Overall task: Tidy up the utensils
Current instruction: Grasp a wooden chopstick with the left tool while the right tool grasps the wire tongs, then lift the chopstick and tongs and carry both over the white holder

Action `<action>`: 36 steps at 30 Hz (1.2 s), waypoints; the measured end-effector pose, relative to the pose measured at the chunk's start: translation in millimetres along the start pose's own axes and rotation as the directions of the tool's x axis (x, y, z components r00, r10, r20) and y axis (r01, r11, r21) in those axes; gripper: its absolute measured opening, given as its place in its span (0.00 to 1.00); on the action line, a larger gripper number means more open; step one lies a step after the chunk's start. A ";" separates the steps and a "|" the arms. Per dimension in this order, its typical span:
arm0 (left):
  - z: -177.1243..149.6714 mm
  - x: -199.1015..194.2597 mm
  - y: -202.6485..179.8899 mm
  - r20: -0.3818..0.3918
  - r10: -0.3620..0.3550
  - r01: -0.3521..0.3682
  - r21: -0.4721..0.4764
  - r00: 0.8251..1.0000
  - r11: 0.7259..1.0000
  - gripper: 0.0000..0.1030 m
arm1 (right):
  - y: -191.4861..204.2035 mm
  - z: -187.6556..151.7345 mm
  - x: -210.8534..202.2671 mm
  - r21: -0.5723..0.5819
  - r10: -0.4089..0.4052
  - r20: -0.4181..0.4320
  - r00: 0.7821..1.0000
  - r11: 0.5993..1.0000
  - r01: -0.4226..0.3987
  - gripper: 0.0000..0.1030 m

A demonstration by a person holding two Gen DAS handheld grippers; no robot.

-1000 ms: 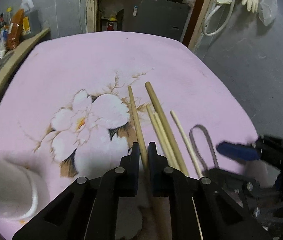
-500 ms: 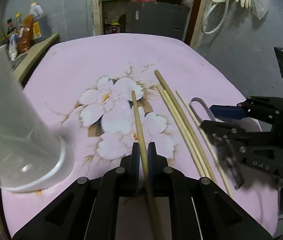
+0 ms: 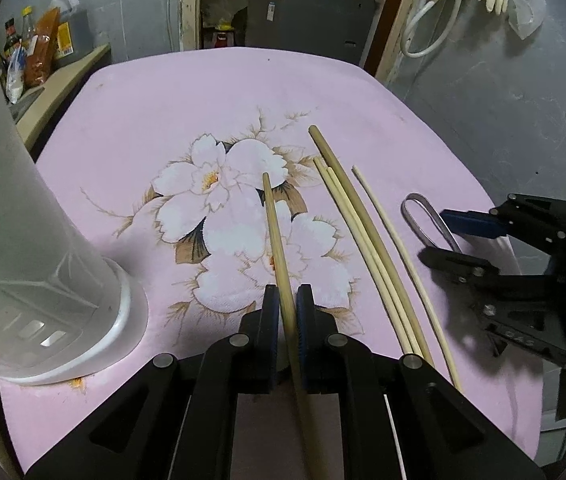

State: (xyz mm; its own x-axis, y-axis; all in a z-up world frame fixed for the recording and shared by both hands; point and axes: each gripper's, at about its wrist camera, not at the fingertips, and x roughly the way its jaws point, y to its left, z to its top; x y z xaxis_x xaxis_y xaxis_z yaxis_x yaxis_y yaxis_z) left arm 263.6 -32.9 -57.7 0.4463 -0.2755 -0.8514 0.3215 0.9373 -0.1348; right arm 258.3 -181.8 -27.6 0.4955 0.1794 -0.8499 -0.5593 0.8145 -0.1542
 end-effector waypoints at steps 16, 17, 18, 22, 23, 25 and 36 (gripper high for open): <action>-7.5 -7.6 -3.0 0.020 0.014 -0.013 -0.041 1.000 0.999 0.04 | -39.3 -24.5 -26.6 0.339 0.139 0.193 0.971 0.920 -0.199 0.21; -10.8 -11.3 -3.0 0.035 0.008 -0.007 -0.050 0.999 0.999 0.04 | -37.7 -28.5 -32.2 0.341 0.146 0.221 0.964 0.915 -0.216 0.21; -13.6 -15.9 -3.8 0.048 0.000 0.003 -0.055 0.999 0.998 0.04 | -36.2 -31.5 -36.5 0.343 0.156 0.249 0.956 0.909 -0.238 0.21; -28.6 -36.5 -11.4 0.140 -0.031 0.040 -0.060 0.990 0.997 0.04 | -20.3 -47.1 -64.4 0.293 0.128 0.391 0.911 0.921 -0.255 0.21; -33.4 -44.3 -14.6 0.187 -0.026 0.037 -0.052 0.982 0.998 0.04 | -15.3 -49.9 -70.6 0.273 0.106 0.420 0.901 0.933 -0.236 0.21; -41.9 -60.3 -20.2 0.294 -0.014 0.027 -0.041 0.956 0.999 0.04 | -5.7 -54.8 -81.6 0.242 0.077 0.474 0.877 0.947 -0.213 0.21; -58.6 -130.4 -14.4 0.627 0.082 -0.004 -0.124 0.775 0.992 0.04 | 33.3 -44.3 -131.5 0.175 -0.039 0.707 0.706 0.977 -0.122 0.21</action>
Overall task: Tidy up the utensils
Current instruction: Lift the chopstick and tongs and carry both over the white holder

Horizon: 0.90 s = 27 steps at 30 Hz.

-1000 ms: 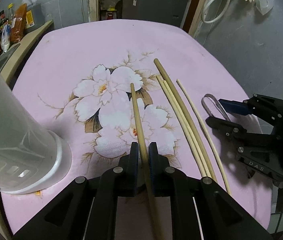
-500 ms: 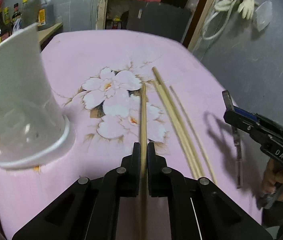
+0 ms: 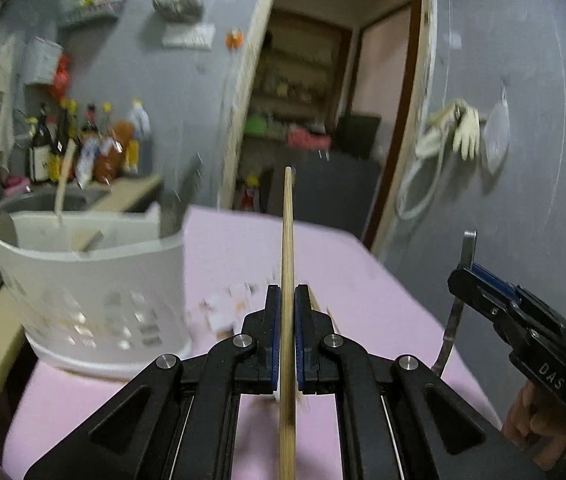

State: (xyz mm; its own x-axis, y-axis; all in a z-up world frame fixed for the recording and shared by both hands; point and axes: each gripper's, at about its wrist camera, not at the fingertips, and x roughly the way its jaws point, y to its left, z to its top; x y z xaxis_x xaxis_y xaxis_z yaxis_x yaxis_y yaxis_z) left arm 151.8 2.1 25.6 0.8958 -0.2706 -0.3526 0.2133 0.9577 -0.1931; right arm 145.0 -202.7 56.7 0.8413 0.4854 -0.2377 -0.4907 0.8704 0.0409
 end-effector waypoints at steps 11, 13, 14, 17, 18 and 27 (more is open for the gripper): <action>66.7 -19.1 48.0 0.192 0.056 -0.047 -0.049 0.980 0.998 0.04 | 26.0 50.0 26.0 0.041 0.061 0.147 0.987 0.997 -0.068 0.21; 83.6 -21.1 65.8 0.199 0.065 -0.052 -0.069 0.978 0.996 0.04 | 34.0 59.7 34.6 0.046 0.091 0.167 0.982 0.994 -0.100 0.21; 88.7 -20.2 72.8 0.200 0.071 -0.058 -0.073 0.977 0.996 0.04 | 39.2 65.3 39.8 0.046 0.105 0.176 0.979 0.992 -0.115 0.21; 106.6 -22.8 98.5 0.214 0.103 -0.086 -0.087 0.972 0.993 0.04 | 53.0 79.8 52.6 0.046 0.144 0.211 0.967 0.986 -0.157 0.21; 114.3 -23.5 110.8 0.217 0.126 -0.107 -0.099 0.968 0.989 0.04 | 59.3 86.4 58.6 0.042 0.160 0.226 0.961 0.984 -0.174 0.21; 135.4 -21.1 187.2 0.240 0.192 -0.149 -0.185 0.952 0.971 0.04 | 99.9 107.0 114.2 0.028 0.234 0.232 0.944 0.969 -0.247 0.21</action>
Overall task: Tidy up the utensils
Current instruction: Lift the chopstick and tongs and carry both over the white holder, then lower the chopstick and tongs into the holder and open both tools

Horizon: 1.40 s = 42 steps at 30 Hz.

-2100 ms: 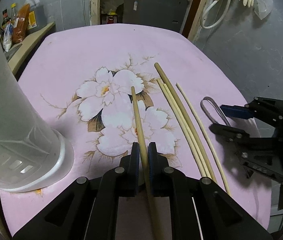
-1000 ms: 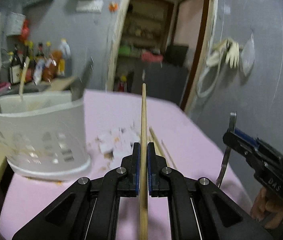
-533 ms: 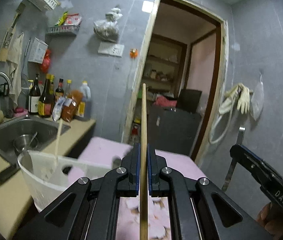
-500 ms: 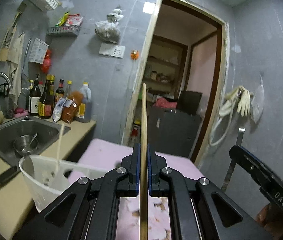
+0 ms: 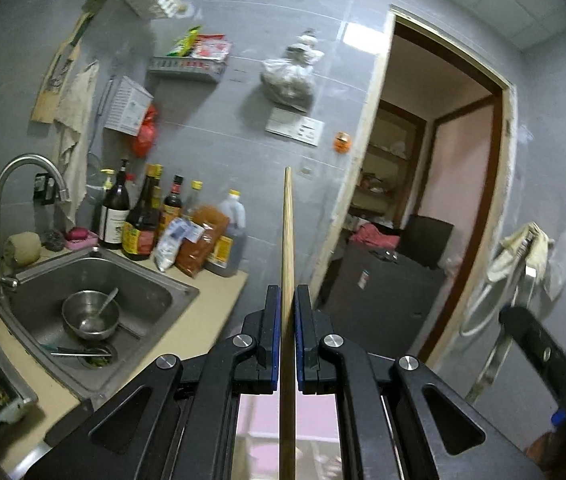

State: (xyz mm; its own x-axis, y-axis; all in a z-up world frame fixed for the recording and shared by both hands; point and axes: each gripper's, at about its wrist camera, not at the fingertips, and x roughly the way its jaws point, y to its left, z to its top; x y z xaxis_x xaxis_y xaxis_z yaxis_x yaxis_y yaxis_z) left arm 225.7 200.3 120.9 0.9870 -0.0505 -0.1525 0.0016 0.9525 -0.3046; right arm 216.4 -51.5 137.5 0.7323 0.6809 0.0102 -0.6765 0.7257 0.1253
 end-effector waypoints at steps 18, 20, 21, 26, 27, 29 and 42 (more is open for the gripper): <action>-38.0 14.4 40.0 0.108 0.053 -0.044 -0.086 0.993 0.995 0.04 | 20.0 -56.8 39.5 -0.160 -0.113 -0.082 0.990 0.982 0.098 0.21; -46.2 10.4 36.4 0.109 0.054 -0.045 -0.077 0.993 0.996 0.04 | 21.4 -61.6 39.9 -0.170 -0.119 -0.090 0.989 0.980 0.102 0.21; -50.1 8.8 33.6 0.109 0.059 -0.053 -0.060 0.992 0.997 0.04 | 21.6 -64.2 39.7 -0.173 -0.122 -0.095 0.988 0.979 0.104 0.21; -66.4 0.8 24.9 0.107 0.056 -0.055 -0.007 0.993 0.998 0.05 | 20.4 -75.2 38.5 -0.170 -0.123 -0.118 0.985 0.980 0.102 0.21; -69.2 0.3 23.8 0.100 0.058 -0.058 0.005 0.993 0.998 0.04 | 19.9 -76.9 38.6 -0.167 -0.123 -0.123 0.985 0.981 0.101 0.21; -74.7 0.8 20.7 0.081 0.069 -0.072 0.033 0.994 0.997 0.05 | 18.6 -78.8 38.5 -0.162 -0.124 -0.133 0.983 0.981 0.102 0.21; -90.2 -6.5 18.2 -0.073 0.024 -0.021 0.044 0.997 0.999 0.06 | 15.6 -87.8 30.5 -0.159 -0.124 -0.190 0.974 0.983 0.094 0.22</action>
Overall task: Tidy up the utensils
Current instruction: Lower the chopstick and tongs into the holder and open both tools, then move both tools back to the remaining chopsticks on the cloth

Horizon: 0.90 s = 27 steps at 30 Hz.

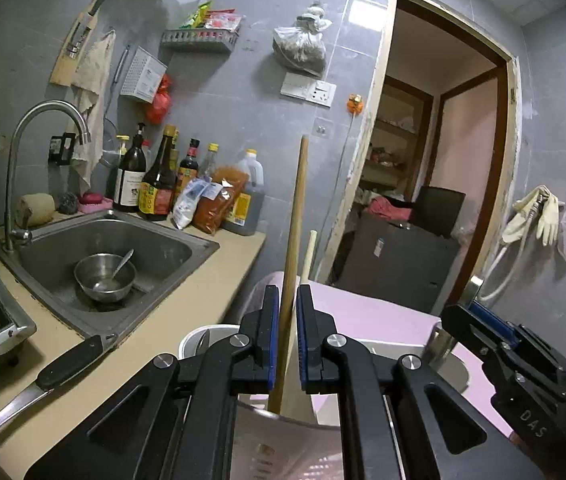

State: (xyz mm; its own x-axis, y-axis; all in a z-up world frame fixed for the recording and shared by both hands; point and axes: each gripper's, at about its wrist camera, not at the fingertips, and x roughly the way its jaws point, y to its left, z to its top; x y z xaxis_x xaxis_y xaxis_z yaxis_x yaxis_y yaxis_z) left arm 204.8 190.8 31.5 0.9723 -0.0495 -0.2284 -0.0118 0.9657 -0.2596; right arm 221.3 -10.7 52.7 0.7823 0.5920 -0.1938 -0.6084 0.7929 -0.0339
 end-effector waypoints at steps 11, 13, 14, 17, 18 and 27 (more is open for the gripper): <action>15.7 -30.2 -22.8 0.062 -0.048 0.048 0.004 0.997 0.999 0.30 | -18.3 13.4 -26.5 0.090 0.003 0.061 0.998 0.996 -0.009 0.36; 20.0 -35.6 -31.7 0.074 -0.059 0.058 0.013 0.996 0.998 0.32 | -25.9 18.5 -39.3 0.101 -0.017 0.085 0.996 0.995 0.008 0.42; 22.1 -37.6 -35.7 0.077 -0.064 0.063 0.016 0.995 0.998 0.36 | -28.3 20.2 -43.2 0.103 -0.024 0.092 0.995 0.995 0.014 0.47; 26.4 -41.8 -48.6 0.081 -0.065 0.062 0.030 0.995 0.998 0.46 | -39.0 27.5 -61.6 0.109 -0.053 0.116 0.992 0.993 0.041 0.57; 27.1 -43.2 -53.6 0.082 -0.075 0.072 0.035 0.994 0.997 0.50 | -43.5 30.1 -70.1 0.109 -0.068 0.124 0.990 0.993 0.055 0.63; 17.0 -50.3 -92.0 0.061 -0.123 0.119 0.064 0.991 0.991 0.83 | -75.3 34.3 -124.9 0.114 -0.138 0.146 0.980 0.986 0.122 0.91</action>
State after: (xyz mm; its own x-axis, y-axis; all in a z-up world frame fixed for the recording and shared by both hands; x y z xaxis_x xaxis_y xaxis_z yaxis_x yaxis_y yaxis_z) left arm 160.9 108.8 82.8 0.9788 -0.1519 -0.1371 0.1187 0.9672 -0.2244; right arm 174.0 -139.3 113.0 0.8698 0.4916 -0.0420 -0.4894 0.8704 0.0543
